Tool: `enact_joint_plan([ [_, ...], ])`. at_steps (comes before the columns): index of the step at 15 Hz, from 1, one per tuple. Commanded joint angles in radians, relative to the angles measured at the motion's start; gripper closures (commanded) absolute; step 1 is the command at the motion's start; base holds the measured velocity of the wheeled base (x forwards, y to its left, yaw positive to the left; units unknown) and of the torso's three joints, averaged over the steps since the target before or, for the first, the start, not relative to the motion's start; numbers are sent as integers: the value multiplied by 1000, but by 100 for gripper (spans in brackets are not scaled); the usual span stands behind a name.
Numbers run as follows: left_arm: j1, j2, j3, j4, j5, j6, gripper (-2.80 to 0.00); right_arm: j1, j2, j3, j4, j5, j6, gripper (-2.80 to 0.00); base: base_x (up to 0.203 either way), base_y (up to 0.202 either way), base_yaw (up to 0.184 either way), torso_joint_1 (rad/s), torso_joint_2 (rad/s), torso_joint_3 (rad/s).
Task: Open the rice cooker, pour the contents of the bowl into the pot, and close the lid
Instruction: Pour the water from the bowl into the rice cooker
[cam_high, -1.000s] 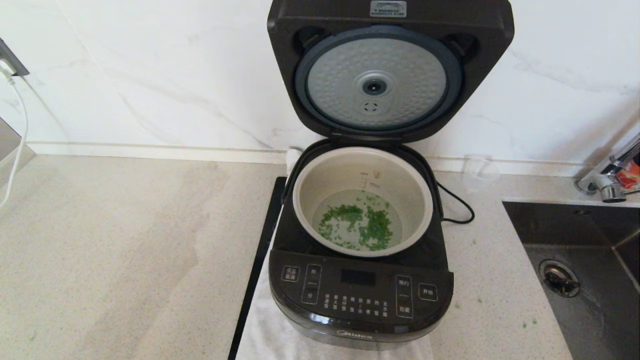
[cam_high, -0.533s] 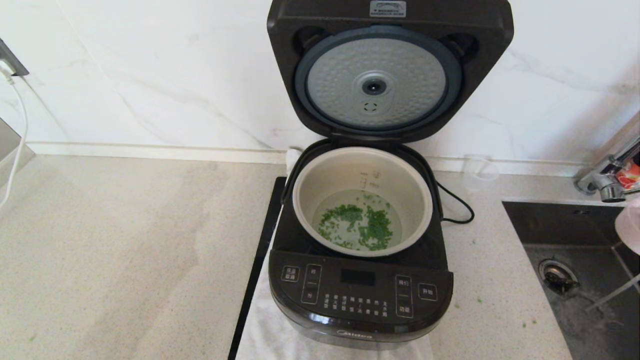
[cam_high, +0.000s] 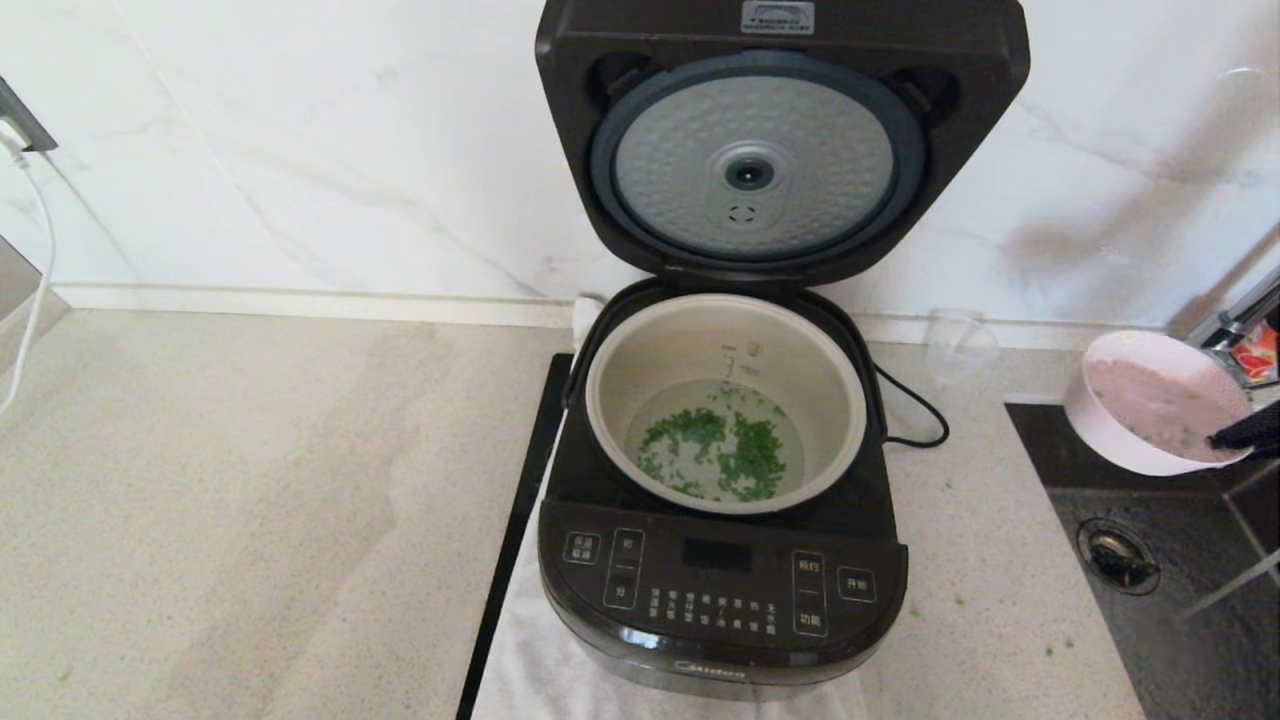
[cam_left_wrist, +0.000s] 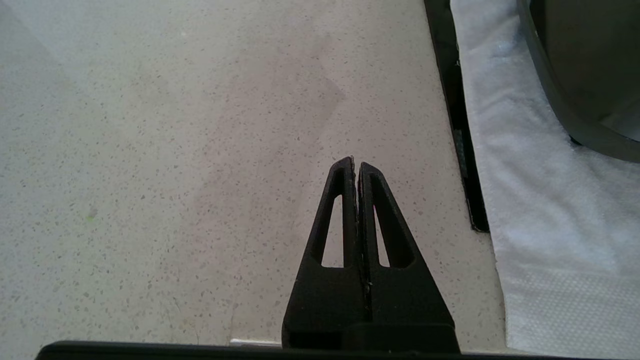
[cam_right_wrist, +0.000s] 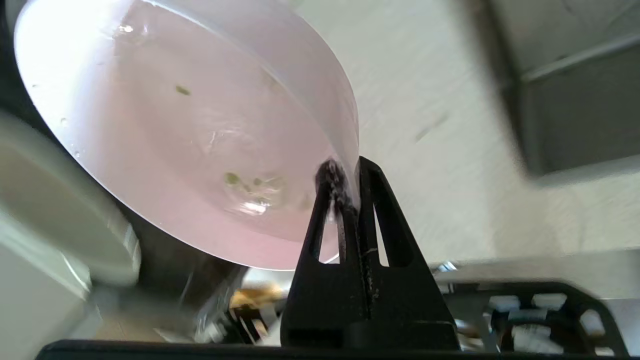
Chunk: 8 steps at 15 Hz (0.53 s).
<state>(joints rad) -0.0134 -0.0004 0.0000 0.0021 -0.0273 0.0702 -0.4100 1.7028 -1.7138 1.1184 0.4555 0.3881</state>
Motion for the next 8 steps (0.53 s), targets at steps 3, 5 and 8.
enact_joint_plan([
  [3,0,0,2,1,0,0,0,286,-74,-153,135,-60,66,0,0,0,0,0,0,0],
  [5,0,-1,2,1,0,0,0,398,-80,-208,176,-80,104,0,0,0,0,0,0,0],
  [8,0,0,2,1,0,0,0,533,-89,-218,190,-87,133,0,0,0,0,0,0,0],
])
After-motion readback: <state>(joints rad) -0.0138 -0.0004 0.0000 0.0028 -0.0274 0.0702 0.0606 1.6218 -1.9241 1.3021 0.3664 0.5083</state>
